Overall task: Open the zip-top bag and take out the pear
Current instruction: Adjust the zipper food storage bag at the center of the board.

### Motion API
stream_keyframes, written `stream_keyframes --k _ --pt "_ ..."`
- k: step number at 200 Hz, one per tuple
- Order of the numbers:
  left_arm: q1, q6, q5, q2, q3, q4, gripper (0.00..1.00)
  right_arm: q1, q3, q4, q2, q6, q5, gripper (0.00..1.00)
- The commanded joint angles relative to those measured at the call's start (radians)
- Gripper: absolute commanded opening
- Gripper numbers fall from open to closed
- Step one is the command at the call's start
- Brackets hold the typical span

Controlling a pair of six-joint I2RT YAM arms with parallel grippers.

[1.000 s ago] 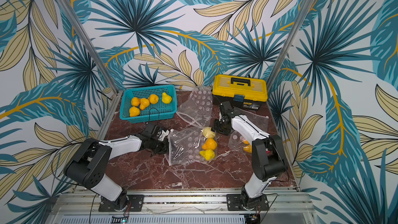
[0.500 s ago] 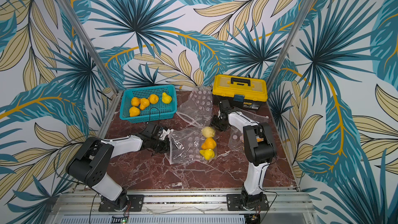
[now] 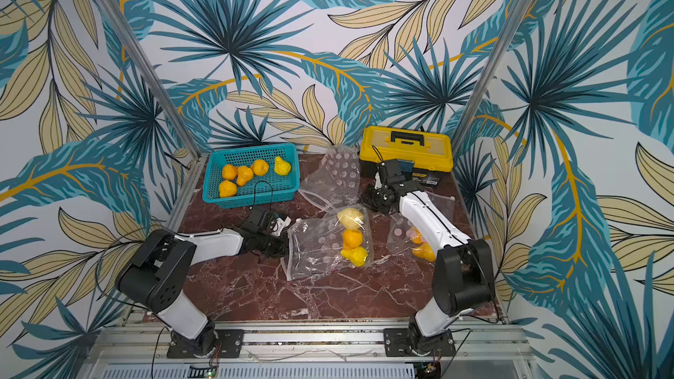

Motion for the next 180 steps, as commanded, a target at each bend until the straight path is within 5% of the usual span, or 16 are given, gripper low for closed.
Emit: stream_keyframes --k 1,65,121,136,164,180 --pt "-0.003 0.029 -0.130 0.076 -0.060 -0.129 0.45 -0.006 0.015 -0.063 -0.036 -0.016 0.013 0.00" --pt "-0.004 0.022 -0.141 0.059 -0.065 -0.129 0.45 -0.006 0.151 -0.283 0.063 -0.151 0.246 0.00" --pt "-0.008 0.027 -0.140 0.037 -0.071 -0.127 0.53 0.019 0.156 -0.219 0.140 -0.189 0.433 0.00" --pt "-0.012 0.024 -0.142 0.034 -0.071 -0.127 0.54 0.020 0.153 -0.165 0.165 -0.197 0.359 0.11" --pt "-0.016 0.018 -0.144 0.025 -0.071 -0.127 0.54 0.040 0.233 -0.309 0.171 -0.189 0.552 0.36" --pt "-0.018 0.016 -0.145 0.020 -0.071 -0.127 0.55 0.048 0.198 -0.320 0.097 -0.199 0.543 0.40"
